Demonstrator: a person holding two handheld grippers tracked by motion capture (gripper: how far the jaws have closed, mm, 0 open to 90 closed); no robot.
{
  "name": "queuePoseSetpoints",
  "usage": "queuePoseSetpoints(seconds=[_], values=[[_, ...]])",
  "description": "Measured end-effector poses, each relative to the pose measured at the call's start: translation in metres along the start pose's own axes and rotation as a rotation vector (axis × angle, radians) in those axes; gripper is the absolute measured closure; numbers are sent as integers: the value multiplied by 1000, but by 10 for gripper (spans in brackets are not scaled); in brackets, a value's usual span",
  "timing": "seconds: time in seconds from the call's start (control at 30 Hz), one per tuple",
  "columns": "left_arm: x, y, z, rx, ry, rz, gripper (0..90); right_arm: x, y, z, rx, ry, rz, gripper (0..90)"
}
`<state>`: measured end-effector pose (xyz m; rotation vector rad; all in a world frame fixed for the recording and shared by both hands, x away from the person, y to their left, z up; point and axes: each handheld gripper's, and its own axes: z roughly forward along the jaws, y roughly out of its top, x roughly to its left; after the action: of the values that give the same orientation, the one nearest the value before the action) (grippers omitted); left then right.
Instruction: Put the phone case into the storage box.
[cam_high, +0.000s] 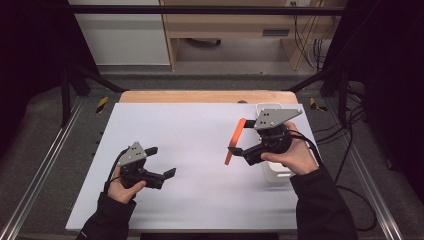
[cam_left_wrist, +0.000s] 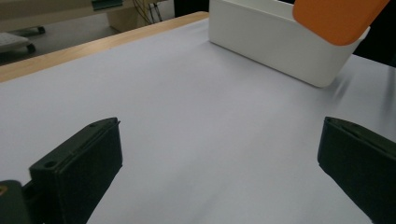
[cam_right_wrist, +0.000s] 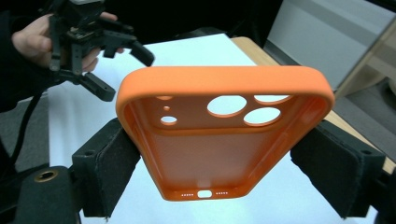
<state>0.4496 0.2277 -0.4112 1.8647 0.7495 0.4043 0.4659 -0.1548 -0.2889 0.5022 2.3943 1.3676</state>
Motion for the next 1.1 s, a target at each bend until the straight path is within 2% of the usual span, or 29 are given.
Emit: queuePoseSetpoints(seconds=[0.17, 0.5, 0.73, 1.1], values=[[8, -7, -8, -19, 46, -27, 0, -2, 2, -4, -21, -32, 44, 162], [16, -20, -19, -32, 110, -46, 0, -10, 5, -11, -47, -113, 89, 162], [19, -24, -23, -40, 124, -51, 0, -18, 6, -17, -59, -187, 132, 162], [22, -28, -24, -34, 130, -59, 0, -31, 8, -22, -59, -273, 176, 163]])
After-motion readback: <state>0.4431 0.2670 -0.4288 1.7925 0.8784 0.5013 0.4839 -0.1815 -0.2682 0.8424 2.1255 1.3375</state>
